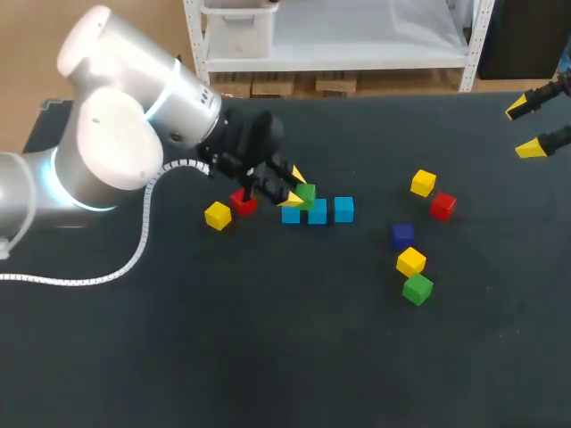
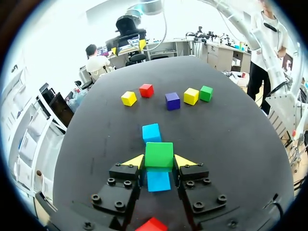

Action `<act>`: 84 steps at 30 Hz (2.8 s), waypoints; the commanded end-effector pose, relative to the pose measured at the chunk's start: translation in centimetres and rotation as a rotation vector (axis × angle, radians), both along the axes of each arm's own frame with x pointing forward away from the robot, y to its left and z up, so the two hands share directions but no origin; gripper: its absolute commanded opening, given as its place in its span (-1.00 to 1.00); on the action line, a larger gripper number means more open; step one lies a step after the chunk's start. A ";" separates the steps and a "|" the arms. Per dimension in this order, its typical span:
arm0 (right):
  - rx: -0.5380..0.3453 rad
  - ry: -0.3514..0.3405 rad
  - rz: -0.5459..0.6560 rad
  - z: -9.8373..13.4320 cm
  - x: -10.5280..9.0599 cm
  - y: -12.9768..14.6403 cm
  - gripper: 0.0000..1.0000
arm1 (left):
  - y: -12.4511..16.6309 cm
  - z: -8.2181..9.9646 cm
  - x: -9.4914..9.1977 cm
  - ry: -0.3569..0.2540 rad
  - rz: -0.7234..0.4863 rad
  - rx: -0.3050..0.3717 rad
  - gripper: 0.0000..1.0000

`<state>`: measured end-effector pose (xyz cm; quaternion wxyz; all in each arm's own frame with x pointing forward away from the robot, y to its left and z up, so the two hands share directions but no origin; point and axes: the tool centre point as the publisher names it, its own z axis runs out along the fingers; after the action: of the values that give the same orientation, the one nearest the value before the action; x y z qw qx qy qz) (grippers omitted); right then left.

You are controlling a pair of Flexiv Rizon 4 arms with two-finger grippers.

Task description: Place the blue cubes, place green cubes on the blue cubes, place the yellow cubes on the green cubes, then place the red cubes on the yellow cubes, and place purple cube on the red cubes.

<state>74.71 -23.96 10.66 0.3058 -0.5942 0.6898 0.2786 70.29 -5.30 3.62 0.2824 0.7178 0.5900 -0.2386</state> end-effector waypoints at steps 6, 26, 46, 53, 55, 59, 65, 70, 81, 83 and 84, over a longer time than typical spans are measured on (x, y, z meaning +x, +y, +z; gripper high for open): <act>0.001 -0.001 0.000 0.0 0.0 0.0 1.00 | -0.1 -0.3 -0.3 -0.007 0.049 0.009 -1.00; 0.001 -0.001 0.000 0.0 0.0 0.0 1.00 | 0.0 0.0 -0.4 0.004 0.084 0.035 -1.00; 0.001 -0.001 0.000 0.0 0.0 0.0 1.00 | -0.2 -0.4 0.1 0.018 0.078 0.039 -1.00; 0.001 -0.001 0.000 0.0 0.0 0.0 1.00 | -0.1 -0.5 0.2 0.021 0.078 0.038 -1.00; 0.001 -0.001 0.000 0.0 0.0 0.0 1.00 | -0.2 -0.5 0.3 0.021 0.077 0.037 -1.00; 0.001 -0.001 0.000 0.0 0.0 0.0 1.00 | -0.2 -0.5 0.4 0.021 0.075 0.036 -1.00; 0.001 -0.001 0.000 0.0 0.0 0.0 1.00 | -0.1 -0.6 0.4 0.023 0.074 0.036 -1.00; 0.001 -0.001 0.000 0.0 0.0 0.0 1.00 | 0.0 -0.7 0.4 0.030 0.076 0.035 -1.00; 0.001 -0.001 0.000 0.0 0.0 0.0 1.00 | -0.1 -0.9 0.5 0.038 0.071 0.033 -1.00; 0.001 -0.001 0.000 0.0 0.0 0.0 1.00 | -0.1 -0.9 0.5 0.038 0.071 0.032 -1.00; 0.001 -0.001 0.000 0.0 0.0 0.0 1.00 | -0.1 -0.9 0.6 0.038 0.071 0.032 -1.00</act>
<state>74.71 -23.96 10.66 0.3058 -0.5942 0.6898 0.2786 70.58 -5.39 2.79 0.2689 0.6953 0.6253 -0.2308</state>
